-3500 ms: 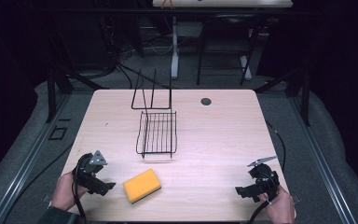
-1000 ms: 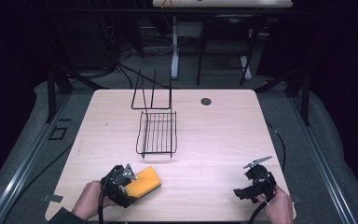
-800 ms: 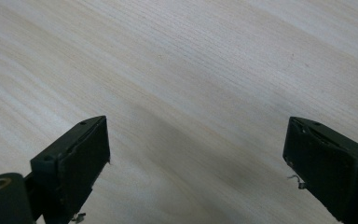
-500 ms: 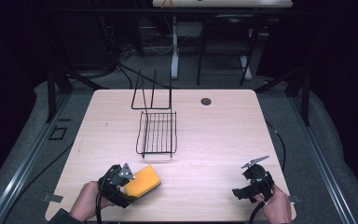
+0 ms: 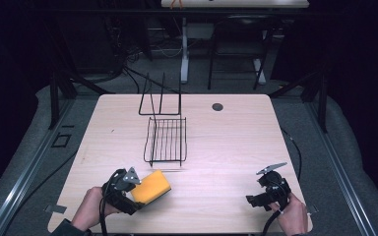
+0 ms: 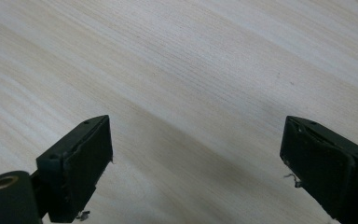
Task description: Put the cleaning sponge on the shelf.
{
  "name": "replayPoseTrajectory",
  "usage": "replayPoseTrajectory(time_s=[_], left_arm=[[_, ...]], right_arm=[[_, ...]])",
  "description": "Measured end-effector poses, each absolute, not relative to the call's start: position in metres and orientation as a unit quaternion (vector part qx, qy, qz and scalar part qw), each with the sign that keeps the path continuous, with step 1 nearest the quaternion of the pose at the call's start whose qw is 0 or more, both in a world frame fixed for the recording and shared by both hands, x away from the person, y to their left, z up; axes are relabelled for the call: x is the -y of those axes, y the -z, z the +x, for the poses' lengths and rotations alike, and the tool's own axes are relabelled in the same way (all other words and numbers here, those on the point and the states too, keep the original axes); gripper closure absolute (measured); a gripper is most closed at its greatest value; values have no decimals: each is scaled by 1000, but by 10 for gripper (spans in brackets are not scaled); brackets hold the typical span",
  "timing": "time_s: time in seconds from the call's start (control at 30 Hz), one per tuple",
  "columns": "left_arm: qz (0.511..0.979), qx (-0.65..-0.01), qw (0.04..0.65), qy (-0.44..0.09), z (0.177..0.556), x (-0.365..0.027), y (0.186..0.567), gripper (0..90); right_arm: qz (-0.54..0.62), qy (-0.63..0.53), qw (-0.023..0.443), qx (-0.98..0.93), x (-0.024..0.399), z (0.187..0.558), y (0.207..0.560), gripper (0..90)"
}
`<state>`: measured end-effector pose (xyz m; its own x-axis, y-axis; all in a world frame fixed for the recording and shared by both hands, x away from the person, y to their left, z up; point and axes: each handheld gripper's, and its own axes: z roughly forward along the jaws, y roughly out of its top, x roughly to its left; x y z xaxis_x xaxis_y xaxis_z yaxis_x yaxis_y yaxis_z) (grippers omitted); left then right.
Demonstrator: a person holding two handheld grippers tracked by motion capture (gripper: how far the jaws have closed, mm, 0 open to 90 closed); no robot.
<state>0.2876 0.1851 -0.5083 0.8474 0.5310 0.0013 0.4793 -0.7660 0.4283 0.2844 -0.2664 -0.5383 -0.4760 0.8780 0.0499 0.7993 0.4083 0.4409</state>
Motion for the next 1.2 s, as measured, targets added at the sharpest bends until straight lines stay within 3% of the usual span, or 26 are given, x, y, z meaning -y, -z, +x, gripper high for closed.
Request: replayPoseTrajectory(time_s=[0.8, 1.03, 1.2], left_arm=[[939, -257, 218, -74, 295, -181, 479, 270], [937, -249, 226, -91, 298, -179, 467, 271], [938, -246, 227, -92, 304, -175, 464, 272]], right_arm=[[504, -213, 98, -831, 266, 283, 538, 100], [501, -218, 98, -832, 267, 283, 536, 0], [496, -216, 102, -835, 265, 283, 535, 0]])
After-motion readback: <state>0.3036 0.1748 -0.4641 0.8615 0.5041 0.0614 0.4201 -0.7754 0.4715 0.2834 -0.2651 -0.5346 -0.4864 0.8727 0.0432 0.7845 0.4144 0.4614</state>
